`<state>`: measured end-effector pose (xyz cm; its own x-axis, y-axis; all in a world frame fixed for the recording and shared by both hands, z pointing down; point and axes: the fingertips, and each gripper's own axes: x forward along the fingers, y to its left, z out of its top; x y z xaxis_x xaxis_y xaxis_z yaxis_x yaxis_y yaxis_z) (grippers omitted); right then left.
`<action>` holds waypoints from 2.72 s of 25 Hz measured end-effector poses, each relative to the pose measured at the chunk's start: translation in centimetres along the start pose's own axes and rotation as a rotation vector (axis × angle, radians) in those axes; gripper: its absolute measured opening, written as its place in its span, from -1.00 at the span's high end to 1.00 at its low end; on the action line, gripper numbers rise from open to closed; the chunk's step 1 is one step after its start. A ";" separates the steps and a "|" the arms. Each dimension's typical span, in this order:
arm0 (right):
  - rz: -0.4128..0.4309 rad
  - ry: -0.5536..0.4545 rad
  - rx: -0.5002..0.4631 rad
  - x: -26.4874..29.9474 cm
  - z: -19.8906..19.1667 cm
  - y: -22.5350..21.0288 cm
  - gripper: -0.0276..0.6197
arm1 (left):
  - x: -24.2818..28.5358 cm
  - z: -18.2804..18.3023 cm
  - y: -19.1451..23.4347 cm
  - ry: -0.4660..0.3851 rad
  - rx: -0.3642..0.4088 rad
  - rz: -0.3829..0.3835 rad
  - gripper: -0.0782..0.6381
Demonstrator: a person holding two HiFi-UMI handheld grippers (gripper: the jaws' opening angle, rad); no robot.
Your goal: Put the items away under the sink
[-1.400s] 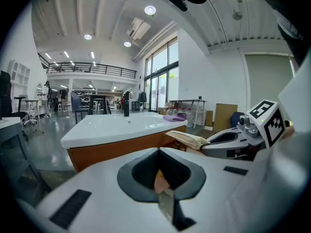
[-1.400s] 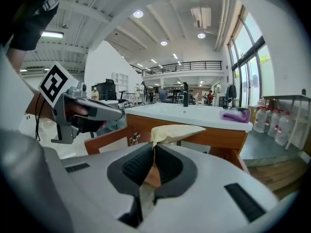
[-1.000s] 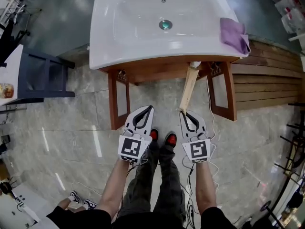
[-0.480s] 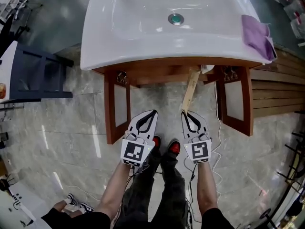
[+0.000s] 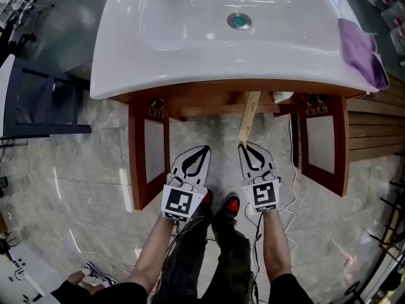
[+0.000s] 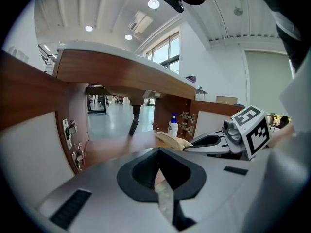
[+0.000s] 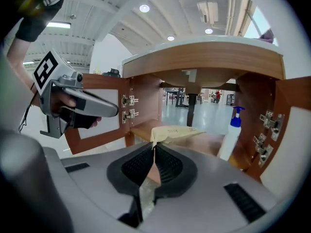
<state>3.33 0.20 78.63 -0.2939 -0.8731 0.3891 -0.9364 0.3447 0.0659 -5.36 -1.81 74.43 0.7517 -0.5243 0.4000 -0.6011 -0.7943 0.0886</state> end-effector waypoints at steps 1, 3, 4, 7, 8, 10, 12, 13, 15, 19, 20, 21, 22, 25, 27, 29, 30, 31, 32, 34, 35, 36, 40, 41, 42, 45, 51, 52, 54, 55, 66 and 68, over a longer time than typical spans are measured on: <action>0.001 -0.002 -0.001 0.4 -0.3 -0.1 0.81 | 0.3 -0.3 0.2 -0.001 0.002 -0.001 0.76; 0.005 -0.003 -0.002 1.2 -0.8 -0.3 0.81 | 0.9 -0.9 0.4 -0.007 -0.002 0.002 0.76; 0.008 -0.001 -0.004 1.6 -1.2 -0.4 0.81 | 1.1 -1.1 0.6 -0.010 -0.005 0.004 0.76; 0.014 0.006 -0.010 2.9 -2.2 -0.6 0.81 | 1.8 -1.9 1.1 -0.013 -0.006 0.008 0.76; 0.016 0.008 -0.009 3.4 -2.5 -0.7 0.81 | 2.0 -2.1 1.3 -0.015 -0.006 0.009 0.76; 0.021 0.012 -0.006 4.3 -3.1 -0.8 0.81 | 2.4 -2.6 1.7 -0.016 -0.007 0.013 0.76; 0.028 0.017 -0.008 5.2 -3.7 -0.9 0.81 | 2.8 -3.1 2.1 -0.016 -0.011 0.020 0.76; 0.031 0.019 -0.010 5.6 -3.9 -1.1 0.81 | 3.1 -3.3 2.2 -0.017 -0.013 0.023 0.76; 0.033 0.021 -0.013 6.3 -4.3 -1.3 0.81 | 3.6 -3.5 2.3 -0.022 -0.017 0.024 0.76; 0.034 0.013 -0.008 7.4 -4.5 -2.1 0.80 | 4.5 -3.9 2.7 -0.027 -0.019 0.028 0.76; 0.032 0.013 -0.007 7.6 -4.6 -2.3 0.81 | 4.8 -3.9 2.8 -0.029 -0.018 0.030 0.76; 0.030 0.013 -0.007 7.9 -4.7 -2.6 0.81 | 5.0 -3.9 2.9 -0.031 -0.019 0.032 0.76; 0.027 0.012 -0.007 8.1 -4.7 -2.9 0.80 | 5.2 -3.9 3.0 -0.034 -0.019 0.034 0.76; 0.016 0.012 -0.005 9.0 -4.9 -3.8 0.80 | 5.7 -3.8 3.3 -0.041 -0.018 0.036 0.76; 0.007 0.013 -0.005 9.5 -5.0 -4.4 0.80 | 6.0 -3.8 3.5 -0.041 -0.016 0.034 0.76; 0.001 0.012 -0.005 9.9 -5.0 -5.0 0.80 | 6.3 -3.9 3.6 -0.041 -0.015 0.034 0.76; -0.001 0.011 -0.006 10.2 -5.1 -5.3 0.80 | 6.5 -4.0 3.7 -0.041 -0.016 0.036 0.76; -0.004 0.011 -0.007 10.4 -5.1 -5.5 0.80 | 6.6 -4.0 3.8 -0.042 -0.015 0.037 0.76; -0.007 0.010 -0.007 10.7 -5.2 -5.7 0.80 | 6.7 -4.1 3.9 -0.042 -0.013 0.039 0.76; -0.017 0.011 -0.007 11.1 -5.4 -6.2 0.80 | 7.0 -4.3 4.2 -0.043 -0.013 0.041 0.76; -0.021 0.011 -0.007 11.3 -5.5 -6.5 0.80 | 7.1 -4.4 4.3 -0.043 -0.017 0.042 0.76; -0.024 0.011 -0.007 11.4 -5.5 -6.7 0.80 | 7.2 -4.5 4.3 -0.044 -0.019 0.043 0.76; -0.028 0.009 -0.003 12.0 -5.8 -7.1 0.80 | 7.6 -4.7 4.6 -0.048 -0.019 0.051 0.76; -0.029 0.011 -0.003 12.1 -5.8 -7.2 0.80 | 7.6 -4.6 4.7 -0.049 -0.018 0.051 0.76; -0.033 0.013 -0.001 12.2 -6.0 -7.3 0.80 | 7.6 -4.6 4.7 -0.050 -0.018 0.052 0.76; -0.053 0.026 0.012 12.3 -6.3 -7.7 0.80 | 7.7 -4.6 4.9 -0.050 -0.016 0.056 0.76; -0.074 0.034 0.051 12.1 -6.9 -8.0 0.61 | 7.5 -4.8 4.9 -0.044 -0.017 0.061 0.76; -0.075 0.032 0.063 12.0 -7.0 -8.0 0.53 | 7.4 -4.8 4.9 -0.044 -0.018 0.061 0.76; -0.082 0.023 0.088 11.9 -7.0 -8.3 0.38 | 7.4 -4.9 4.7 -0.043 -0.019 0.058 0.76; -0.085 0.020 0.100 11.8 -7.1 -8.4 0.34 | 7.4 -4.9 4.6 -0.043 -0.019 0.056 0.76; -0.102 -0.006 0.108 9.3 -5.3 -8.3 0.23 | 6.6 -3.2 3.2 -0.070 -0.003 0.033 0.76; -0.102 -0.010 0.104 8.3 -4.4 -8.0 0.23 | 6.0 -2.3 2.6 -0.075 0.002 0.023 0.76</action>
<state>9.25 -8.30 85.36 -0.1979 -0.9051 0.3762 -0.9761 0.2170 0.0086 -3.09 -6.32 79.17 0.7558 -0.5642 0.3324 -0.6181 -0.7822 0.0778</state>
